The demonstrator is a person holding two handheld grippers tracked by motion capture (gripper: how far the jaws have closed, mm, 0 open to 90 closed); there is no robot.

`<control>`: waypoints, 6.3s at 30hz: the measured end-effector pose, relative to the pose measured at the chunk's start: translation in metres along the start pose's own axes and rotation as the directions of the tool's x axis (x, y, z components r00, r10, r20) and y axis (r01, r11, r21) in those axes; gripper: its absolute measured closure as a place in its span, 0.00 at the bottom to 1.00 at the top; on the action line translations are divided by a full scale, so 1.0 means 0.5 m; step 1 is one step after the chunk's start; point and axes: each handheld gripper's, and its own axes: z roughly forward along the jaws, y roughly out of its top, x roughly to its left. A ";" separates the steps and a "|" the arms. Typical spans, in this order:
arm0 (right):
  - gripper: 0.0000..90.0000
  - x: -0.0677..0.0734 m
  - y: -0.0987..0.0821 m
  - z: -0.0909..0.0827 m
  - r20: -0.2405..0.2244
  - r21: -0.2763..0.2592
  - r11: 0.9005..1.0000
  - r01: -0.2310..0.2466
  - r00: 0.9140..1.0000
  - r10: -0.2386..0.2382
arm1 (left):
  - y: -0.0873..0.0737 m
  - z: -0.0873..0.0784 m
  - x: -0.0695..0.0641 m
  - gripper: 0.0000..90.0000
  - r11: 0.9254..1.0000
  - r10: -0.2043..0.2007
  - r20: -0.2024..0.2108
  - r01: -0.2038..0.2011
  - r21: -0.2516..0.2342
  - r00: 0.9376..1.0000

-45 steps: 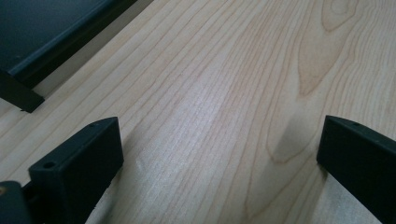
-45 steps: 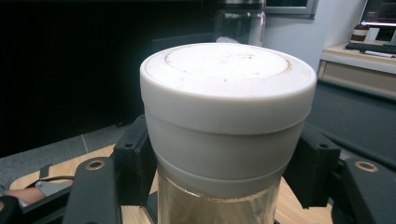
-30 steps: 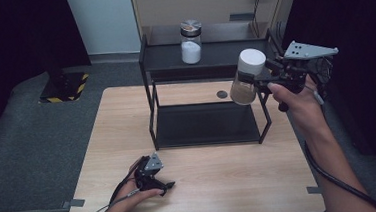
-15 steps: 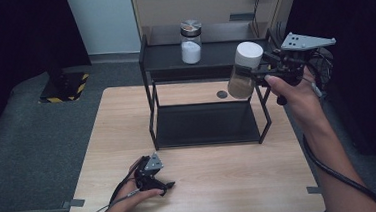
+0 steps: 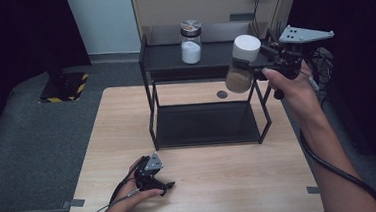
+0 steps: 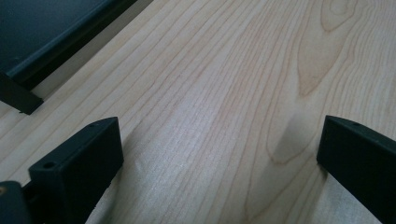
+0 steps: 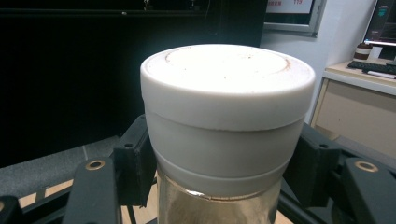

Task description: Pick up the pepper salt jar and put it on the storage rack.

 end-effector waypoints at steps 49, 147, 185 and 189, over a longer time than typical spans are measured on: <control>0.40 -0.050 0.052 0.044 0.049 -0.013 1.000 -0.018 0.999 0.019 | -0.001 0.000 -0.002 0.00 1.000 0.000 0.001 0.000 -0.001 1.000; 0.40 -0.104 0.033 0.140 0.130 0.013 1.000 -0.026 0.991 0.024 | -0.003 -0.004 -0.005 0.00 1.000 0.011 0.008 -0.011 0.003 1.000; 0.05 0.069 -0.051 -0.009 0.167 0.090 0.996 0.010 0.986 -0.025 | -0.003 -0.004 -0.005 0.00 1.000 0.009 0.008 -0.009 0.002 1.000; 0.05 0.099 -0.088 -0.025 0.145 0.146 0.989 0.019 0.989 -0.040 | -0.004 -0.003 -0.006 0.00 1.000 0.006 0.007 -0.006 -0.002 1.000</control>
